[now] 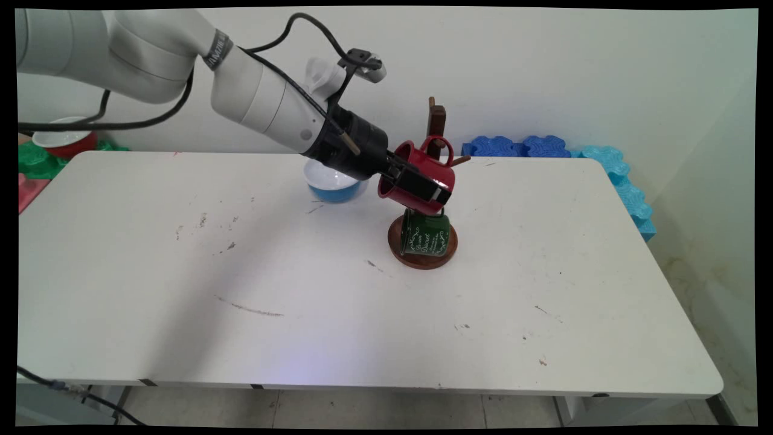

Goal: Pick up the red mug from the rack, then place the picked object on the table

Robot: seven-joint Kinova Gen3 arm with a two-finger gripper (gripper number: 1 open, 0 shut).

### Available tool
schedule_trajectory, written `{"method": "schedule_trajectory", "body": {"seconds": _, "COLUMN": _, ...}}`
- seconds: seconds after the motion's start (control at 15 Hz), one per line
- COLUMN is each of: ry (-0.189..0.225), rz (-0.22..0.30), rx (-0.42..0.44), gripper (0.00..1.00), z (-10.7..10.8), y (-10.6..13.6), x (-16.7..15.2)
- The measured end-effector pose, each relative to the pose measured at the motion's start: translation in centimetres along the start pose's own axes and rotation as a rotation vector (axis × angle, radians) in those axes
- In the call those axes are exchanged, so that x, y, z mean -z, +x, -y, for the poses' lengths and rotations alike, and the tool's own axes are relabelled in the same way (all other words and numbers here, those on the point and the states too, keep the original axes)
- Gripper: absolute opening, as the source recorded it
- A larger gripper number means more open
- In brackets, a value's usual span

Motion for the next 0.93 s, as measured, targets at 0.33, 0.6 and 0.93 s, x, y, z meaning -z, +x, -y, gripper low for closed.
{"method": "schedule_trajectory", "body": {"seconds": 0.33, "ry": 0.0, "rz": 0.003, "rx": 0.018, "gripper": 0.0, "z": 0.05, "y": 0.04, "x": -0.06}}
{"method": "schedule_trajectory", "body": {"seconds": 0.6, "ry": -0.001, "rz": 0.006, "rx": 0.025, "gripper": 0.0, "z": 0.04, "y": 0.07, "x": -0.06}}
{"method": "schedule_trajectory", "body": {"seconds": 0.93, "ry": -0.001, "rz": 0.007, "rx": 0.029, "gripper": 0.0, "z": 0.13, "y": 0.14, "x": 0.03}}
